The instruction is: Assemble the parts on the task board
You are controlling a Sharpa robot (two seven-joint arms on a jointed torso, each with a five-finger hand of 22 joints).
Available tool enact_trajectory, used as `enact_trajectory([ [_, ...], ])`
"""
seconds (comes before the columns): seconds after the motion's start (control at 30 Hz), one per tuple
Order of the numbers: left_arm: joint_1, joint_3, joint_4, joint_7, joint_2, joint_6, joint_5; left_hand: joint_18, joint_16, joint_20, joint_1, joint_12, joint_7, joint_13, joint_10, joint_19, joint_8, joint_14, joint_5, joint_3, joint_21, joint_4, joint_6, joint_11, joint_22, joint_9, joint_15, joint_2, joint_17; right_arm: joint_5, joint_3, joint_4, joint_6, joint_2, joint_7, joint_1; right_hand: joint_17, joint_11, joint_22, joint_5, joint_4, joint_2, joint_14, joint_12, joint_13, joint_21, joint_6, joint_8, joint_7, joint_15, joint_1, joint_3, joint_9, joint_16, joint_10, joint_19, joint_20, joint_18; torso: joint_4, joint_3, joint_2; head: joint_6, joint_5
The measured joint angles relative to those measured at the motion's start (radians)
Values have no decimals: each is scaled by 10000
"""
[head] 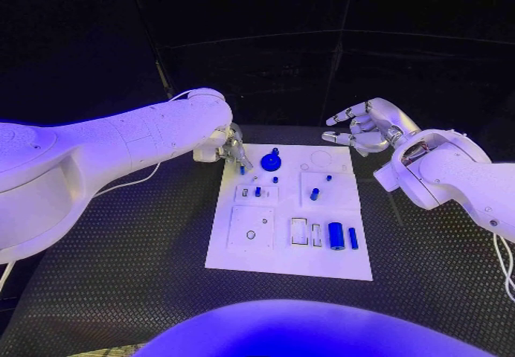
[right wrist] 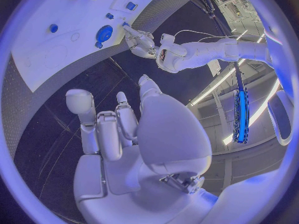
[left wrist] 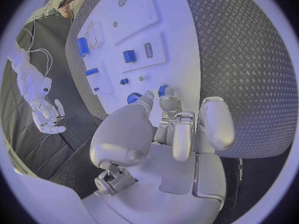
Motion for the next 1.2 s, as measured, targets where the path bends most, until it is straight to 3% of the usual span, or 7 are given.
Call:
enact_trajectory([
  [0.07,-2,0,-2,0,8,6,1,0,0,0,46,0,0,1,0,0,0,0,0,43,0,-43,0,0,12,-23,0,-46,0,0,0,-3,1,4,1,0,0,0,0,0,0,0,0,0,0,0,0,0,0,0,0,0,0,0,0,0,0,0,0,0,0,0,1],
  [0.37,-7,0,-88,0,33,19,4,0,0,0,506,0,-2,-23,0,0,0,0,0,362,0,-417,71,0,24,-117,0,307,0,1,0,-8,3,7,2,0,-1,0,1,0,0,0,0,0,0,0,0,0,0,0,0,0,0,0,0,0,0,1,-4,1,1,0,6],
  [0.87,-18,0,-271,-6,130,64,7,0,0,-1,828,0,-3,-35,-36,1,0,0,0,650,0,-705,71,-37,39,-190,0,437,0,1,0,-1,8,5,2,0,-2,0,2,-1,0,0,0,1,0,0,0,0,0,0,0,0,0,0,0,0,0,0,-11,2,-1,0,-11],
  [0.93,-24,0,-272,-7,137,73,8,0,0,-1,1064,-7,-3,-54,-36,1,0,0,0,848,0,-903,71,-37,47,-212,0,487,0,1,0,-1,9,5,2,0,-3,0,2,-1,0,0,0,1,1,0,0,0,0,0,0,0,0,0,0,0,0,1,-11,2,-3,0,-11],
  [1.1,-27,6,-272,-7,144,90,45,0,0,-1,1713,-155,-35,-137,-162,1,-55,-38,-52,1831,0,-1816,-6,-85,74,-298,-38,472,0,1,0,0,13,5,3,0,-3,0,2,-1,0,0,0,1,1,0,0,0,0,0,0,0,0,0,0,0,0,0,-11,3,-9,0,-12],
  [1.2,-39,6,-262,-6,143,94,94,1,0,-1,1719,-296,-18,-243,-139,1,112,-38,-58,2285,0,-1510,-24,-28,112,-297,-38,367,0,1,0,0,16,6,4,0,-3,0,2,-1,0,0,0,1,1,0,0,0,0,0,0,0,0,0,0,0,0,0,-6,4,-9,0,-5],
])
